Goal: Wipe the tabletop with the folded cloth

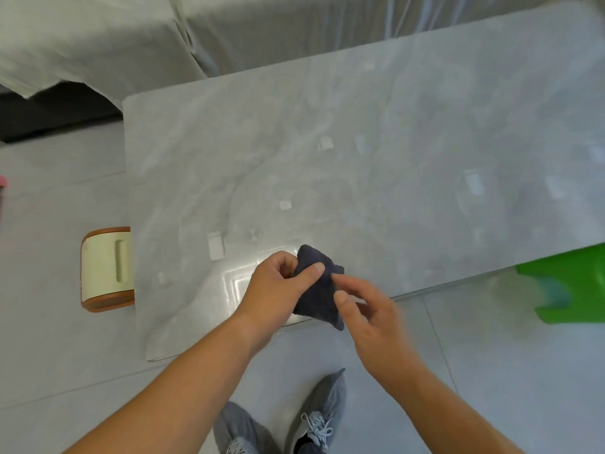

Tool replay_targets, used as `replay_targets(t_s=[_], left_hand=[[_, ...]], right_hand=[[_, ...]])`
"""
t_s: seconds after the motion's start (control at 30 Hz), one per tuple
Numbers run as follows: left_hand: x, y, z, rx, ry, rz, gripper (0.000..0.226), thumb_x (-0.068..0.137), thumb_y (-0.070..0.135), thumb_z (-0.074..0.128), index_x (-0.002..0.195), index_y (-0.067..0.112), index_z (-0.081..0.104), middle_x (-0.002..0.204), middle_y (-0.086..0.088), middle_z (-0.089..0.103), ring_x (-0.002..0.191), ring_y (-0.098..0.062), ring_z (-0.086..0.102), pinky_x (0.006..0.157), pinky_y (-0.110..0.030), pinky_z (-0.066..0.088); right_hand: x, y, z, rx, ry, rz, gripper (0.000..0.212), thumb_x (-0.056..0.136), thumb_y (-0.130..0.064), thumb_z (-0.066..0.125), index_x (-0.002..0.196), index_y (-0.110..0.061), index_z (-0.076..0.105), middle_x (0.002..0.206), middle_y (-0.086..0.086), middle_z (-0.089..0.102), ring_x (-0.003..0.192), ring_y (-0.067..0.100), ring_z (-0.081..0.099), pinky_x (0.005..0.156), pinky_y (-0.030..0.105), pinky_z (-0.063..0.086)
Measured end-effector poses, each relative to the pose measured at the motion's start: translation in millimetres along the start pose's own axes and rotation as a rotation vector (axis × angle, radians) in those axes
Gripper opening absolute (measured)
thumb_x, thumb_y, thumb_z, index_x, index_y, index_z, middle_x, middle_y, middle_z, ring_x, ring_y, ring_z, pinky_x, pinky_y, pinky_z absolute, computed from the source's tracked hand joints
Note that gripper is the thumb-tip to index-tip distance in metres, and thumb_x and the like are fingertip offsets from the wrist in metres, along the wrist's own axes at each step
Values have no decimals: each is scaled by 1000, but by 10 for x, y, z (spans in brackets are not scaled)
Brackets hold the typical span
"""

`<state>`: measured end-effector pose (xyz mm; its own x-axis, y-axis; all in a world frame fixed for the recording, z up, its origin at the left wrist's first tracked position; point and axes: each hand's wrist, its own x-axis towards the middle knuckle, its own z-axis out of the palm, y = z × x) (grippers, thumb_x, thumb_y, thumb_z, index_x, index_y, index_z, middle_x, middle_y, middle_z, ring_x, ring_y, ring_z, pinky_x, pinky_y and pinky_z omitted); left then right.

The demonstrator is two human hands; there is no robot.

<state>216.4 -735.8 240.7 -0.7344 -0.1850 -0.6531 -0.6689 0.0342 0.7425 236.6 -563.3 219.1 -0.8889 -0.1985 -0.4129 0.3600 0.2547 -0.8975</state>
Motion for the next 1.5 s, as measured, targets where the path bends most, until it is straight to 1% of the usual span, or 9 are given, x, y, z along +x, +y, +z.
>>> replay_targets(t_s=[0.1,0.27,0.43,0.73,0.93,1.1,1.2,1.4,1.5], left_hand=[[-130,324,438,-158,-129,-4,45,82,47,74,81,7,52,86,-15,64,82,-30,64,76,-49,56],[-186,772,1200,-289,-268,-64,42,98,37,57,111,-3,59,107,-23,70,98,-33,72,83,-45,60],[-46,1165,2057,-228,-390,-86,48,90,39,69,112,-2,56,110,-22,70,99,-30,72,76,-41,60],[522,1889,3654,29,-624,-119,32,89,26,72,105,-2,68,91,-16,72,73,-18,67,63,-30,56],[694,2085,4678,58,-706,-174,28,91,22,70,105,1,56,91,-16,64,73,-18,70,62,-29,58],[706,1965,5524,146,-770,-129,21,99,24,59,100,3,58,115,-32,63,101,-36,69,68,-31,59],[694,1920,5939,197,-807,-125,16,100,15,57,104,-1,58,106,-23,66,90,-28,71,74,-35,62],[980,1570,6713,620,-829,243,35,89,24,72,121,22,57,122,2,62,102,-11,62,86,-22,50],[1135,1305,7047,618,-994,172,39,90,17,71,127,14,61,120,1,70,113,-11,64,98,-25,48]], right_hand=[[-67,-188,-358,112,82,-19,36,85,-49,65,118,-36,67,118,-6,69,107,18,69,92,43,58],[-118,-340,-1095,133,181,-17,45,79,-53,71,118,-32,65,115,-7,72,111,15,68,95,40,55],[-103,-402,-1882,101,344,-31,39,80,-40,72,116,-26,64,109,-13,69,106,4,66,86,18,52],[229,-259,-3347,262,607,102,32,80,-51,67,105,-31,70,114,12,69,107,23,68,78,38,61],[320,-102,-4124,346,643,137,36,81,-35,70,115,-23,64,104,0,75,99,14,71,76,25,56],[276,202,-4754,347,800,152,28,86,-21,78,110,-24,65,99,-5,74,94,14,71,73,23,56],[221,463,-5121,333,838,161,24,89,-14,74,105,-29,64,94,-9,73,90,11,70,73,22,56],[127,1181,-5842,397,796,211,13,89,-31,66,101,-27,70,93,4,72,94,27,68,86,54,58],[88,1625,-6118,472,781,275,10,98,-20,63,101,-26,71,98,11,72,99,34,68,86,60,56]])
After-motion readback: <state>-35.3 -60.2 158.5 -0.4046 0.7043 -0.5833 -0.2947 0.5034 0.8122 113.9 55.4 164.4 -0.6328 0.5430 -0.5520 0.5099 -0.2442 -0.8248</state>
